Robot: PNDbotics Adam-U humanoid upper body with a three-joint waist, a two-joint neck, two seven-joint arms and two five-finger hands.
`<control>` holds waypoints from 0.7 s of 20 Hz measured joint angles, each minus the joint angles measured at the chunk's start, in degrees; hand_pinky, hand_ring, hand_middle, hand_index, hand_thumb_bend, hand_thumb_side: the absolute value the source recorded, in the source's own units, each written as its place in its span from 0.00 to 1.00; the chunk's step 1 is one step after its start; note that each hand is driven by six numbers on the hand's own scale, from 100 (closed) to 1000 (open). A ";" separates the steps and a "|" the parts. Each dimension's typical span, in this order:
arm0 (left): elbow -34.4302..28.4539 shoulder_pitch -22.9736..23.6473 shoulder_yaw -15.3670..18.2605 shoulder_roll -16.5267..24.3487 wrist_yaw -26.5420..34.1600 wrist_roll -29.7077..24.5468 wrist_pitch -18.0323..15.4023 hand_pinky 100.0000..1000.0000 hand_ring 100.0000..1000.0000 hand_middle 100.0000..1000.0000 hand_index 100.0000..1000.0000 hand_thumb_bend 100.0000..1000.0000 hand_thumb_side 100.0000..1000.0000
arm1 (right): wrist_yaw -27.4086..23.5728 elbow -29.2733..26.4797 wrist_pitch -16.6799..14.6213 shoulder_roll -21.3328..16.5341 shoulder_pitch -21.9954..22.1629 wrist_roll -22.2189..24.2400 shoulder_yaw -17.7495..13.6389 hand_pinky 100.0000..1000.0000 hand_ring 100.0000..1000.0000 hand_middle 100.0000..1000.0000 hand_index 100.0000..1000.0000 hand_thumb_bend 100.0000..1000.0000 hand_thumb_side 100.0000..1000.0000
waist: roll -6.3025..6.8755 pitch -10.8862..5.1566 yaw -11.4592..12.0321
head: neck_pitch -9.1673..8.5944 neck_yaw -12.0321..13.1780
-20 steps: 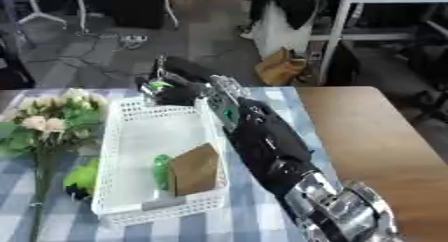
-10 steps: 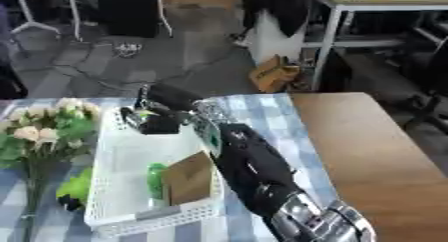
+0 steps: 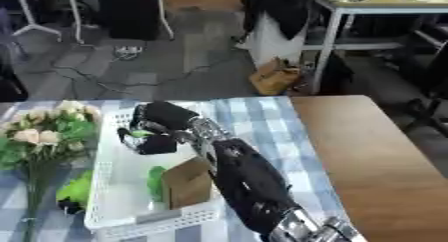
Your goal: Pick up objects on the table and place them in the box.
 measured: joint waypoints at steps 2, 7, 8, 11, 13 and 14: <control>0.00 0.00 -0.03 0.00 0.00 -0.03 0.01 0.73 0.98 0.91 0.94 0.00 0.76 | 1.73 0.94 -0.38 0.01 -0.03 0.43 0.54 0.99 1.00 1.00 1.00 0.00 1.00 | 0.00 0.00 0.07 | 0.00 -0.05; 0.00 0.00 -0.15 -0.01 0.00 -0.08 0.05 0.73 0.98 0.91 0.94 0.00 0.76 | 6.12 1.50 -0.83 0.42 -0.05 3.28 1.29 1.00 1.00 1.00 1.00 0.00 1.00 | 0.00 0.00 0.15 | 0.00 -0.21; 0.00 0.01 -0.15 -0.04 0.00 -0.08 0.05 0.73 0.98 0.91 0.94 0.00 0.76 | 6.99 1.43 -0.87 0.61 -0.05 3.54 1.13 1.00 1.00 1.00 1.00 0.00 1.00 | 0.00 0.00 0.15 | 0.00 -0.26; 0.00 0.01 -0.15 -0.41 0.00 -0.08 0.05 0.73 0.98 0.91 0.94 0.00 0.75 | 9.75 1.41 -1.08 1.03 -0.05 3.41 0.29 1.00 1.00 1.00 1.00 0.00 1.00 | 0.00 0.00 0.15 | 0.00 -0.32; 0.00 0.01 -0.15 -0.42 0.00 -0.07 0.05 0.73 0.98 0.91 0.94 0.00 0.75 | 11.46 1.41 -1.38 1.18 -0.05 2.56 -0.41 1.00 1.00 1.00 1.00 0.00 1.00 | 0.00 0.00 0.13 | 0.00 -0.32; 0.00 0.02 -0.15 -0.42 0.00 -0.06 0.04 0.73 0.98 0.91 0.94 0.00 0.75 | 12.35 1.41 -1.56 1.34 -0.05 1.90 -0.85 1.00 1.00 1.00 1.00 0.00 1.00 | 0.00 0.00 0.11 | 0.00 -0.31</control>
